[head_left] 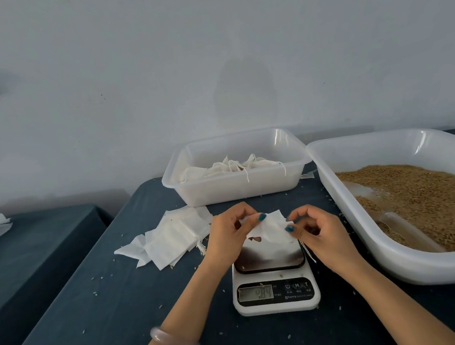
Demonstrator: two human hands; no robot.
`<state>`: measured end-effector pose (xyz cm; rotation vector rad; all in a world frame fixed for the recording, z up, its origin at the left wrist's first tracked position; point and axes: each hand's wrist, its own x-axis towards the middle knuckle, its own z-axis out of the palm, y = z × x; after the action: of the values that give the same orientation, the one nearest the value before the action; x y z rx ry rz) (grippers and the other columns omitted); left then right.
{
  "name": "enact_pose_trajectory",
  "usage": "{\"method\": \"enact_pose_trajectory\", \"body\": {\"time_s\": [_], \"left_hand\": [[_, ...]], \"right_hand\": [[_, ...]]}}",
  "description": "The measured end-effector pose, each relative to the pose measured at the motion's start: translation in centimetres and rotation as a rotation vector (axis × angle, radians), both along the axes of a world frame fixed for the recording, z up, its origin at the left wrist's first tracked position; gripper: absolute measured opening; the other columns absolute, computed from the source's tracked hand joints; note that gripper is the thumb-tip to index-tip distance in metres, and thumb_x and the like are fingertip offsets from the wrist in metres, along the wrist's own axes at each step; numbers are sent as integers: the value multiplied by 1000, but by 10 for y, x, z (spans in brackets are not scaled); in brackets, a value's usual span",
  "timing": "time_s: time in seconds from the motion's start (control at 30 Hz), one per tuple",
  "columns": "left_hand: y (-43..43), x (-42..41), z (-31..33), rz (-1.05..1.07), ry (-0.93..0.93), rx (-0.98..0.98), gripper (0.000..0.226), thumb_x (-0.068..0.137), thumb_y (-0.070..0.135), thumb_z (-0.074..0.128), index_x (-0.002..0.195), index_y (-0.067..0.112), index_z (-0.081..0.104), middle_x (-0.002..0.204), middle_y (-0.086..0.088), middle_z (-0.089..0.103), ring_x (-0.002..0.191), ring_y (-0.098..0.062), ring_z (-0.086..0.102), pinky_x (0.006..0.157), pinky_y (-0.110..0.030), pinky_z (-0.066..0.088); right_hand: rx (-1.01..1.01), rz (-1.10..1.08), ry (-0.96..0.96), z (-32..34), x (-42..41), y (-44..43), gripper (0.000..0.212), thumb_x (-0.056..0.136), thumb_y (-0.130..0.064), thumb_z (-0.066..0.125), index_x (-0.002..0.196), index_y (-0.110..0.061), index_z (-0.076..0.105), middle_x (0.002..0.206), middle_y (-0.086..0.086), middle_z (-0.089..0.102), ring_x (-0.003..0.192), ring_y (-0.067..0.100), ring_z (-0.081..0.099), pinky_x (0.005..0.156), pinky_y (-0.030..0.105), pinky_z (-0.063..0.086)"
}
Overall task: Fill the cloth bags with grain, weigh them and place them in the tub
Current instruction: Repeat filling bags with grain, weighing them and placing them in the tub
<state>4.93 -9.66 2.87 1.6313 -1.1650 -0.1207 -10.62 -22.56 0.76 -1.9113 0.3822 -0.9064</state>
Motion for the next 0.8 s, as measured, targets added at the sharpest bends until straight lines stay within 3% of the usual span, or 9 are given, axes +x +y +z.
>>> {"method": "enact_pose_trajectory", "body": {"time_s": [0.23,0.33,0.47,0.53,0.57,0.67,0.8], "left_hand": [[2,-1,1,-3,-92,-57,19,86,46,57,73,32,59,61,-1,54,55,-7,38,52,-16,30],[3,-2,0,-13,-141,-75,23,90,45,55,73,30,59,57,10,50,54,-8,40,53,-13,31],[3,-2,-2,-24,-89,-83,19,91,40,59,78,29,66,64,18,60,56,-8,52,57,-17,45],[2,-2,-1,-31,-9,-75,8,90,30,67,85,34,71,79,18,70,63,-16,58,60,-26,51],[1,-2,-1,-27,11,-82,14,89,25,71,87,39,72,85,19,71,64,-16,58,60,-24,49],[2,-5,2,-43,35,-85,25,86,19,76,87,44,71,89,19,72,68,-3,58,60,-18,45],[5,-9,3,-90,53,-66,21,80,28,81,94,40,69,96,18,72,84,-3,66,68,-20,53]], "right_hand": [[12,12,-27,-1,-2,-1,29,73,-47,67,89,-22,63,68,-6,72,63,10,71,57,14,47],[23,15,-41,-1,-2,-1,37,69,-53,68,83,-20,62,68,-5,71,62,11,72,57,16,50],[77,10,-76,-3,-1,-5,38,71,-51,71,80,-17,58,61,-2,64,57,9,63,62,41,57],[87,13,-97,-4,-1,-6,35,69,-54,74,78,-24,59,62,-4,61,56,6,55,57,33,51],[96,16,-104,-4,0,-6,33,68,-53,75,78,-27,58,64,-5,61,58,5,54,57,27,48],[100,5,-100,-5,1,-6,34,68,-47,76,83,-26,54,71,-5,68,66,6,63,63,17,47],[48,-26,-107,-4,0,-6,36,69,-46,76,79,-23,50,71,7,67,67,13,65,62,21,49]]}}
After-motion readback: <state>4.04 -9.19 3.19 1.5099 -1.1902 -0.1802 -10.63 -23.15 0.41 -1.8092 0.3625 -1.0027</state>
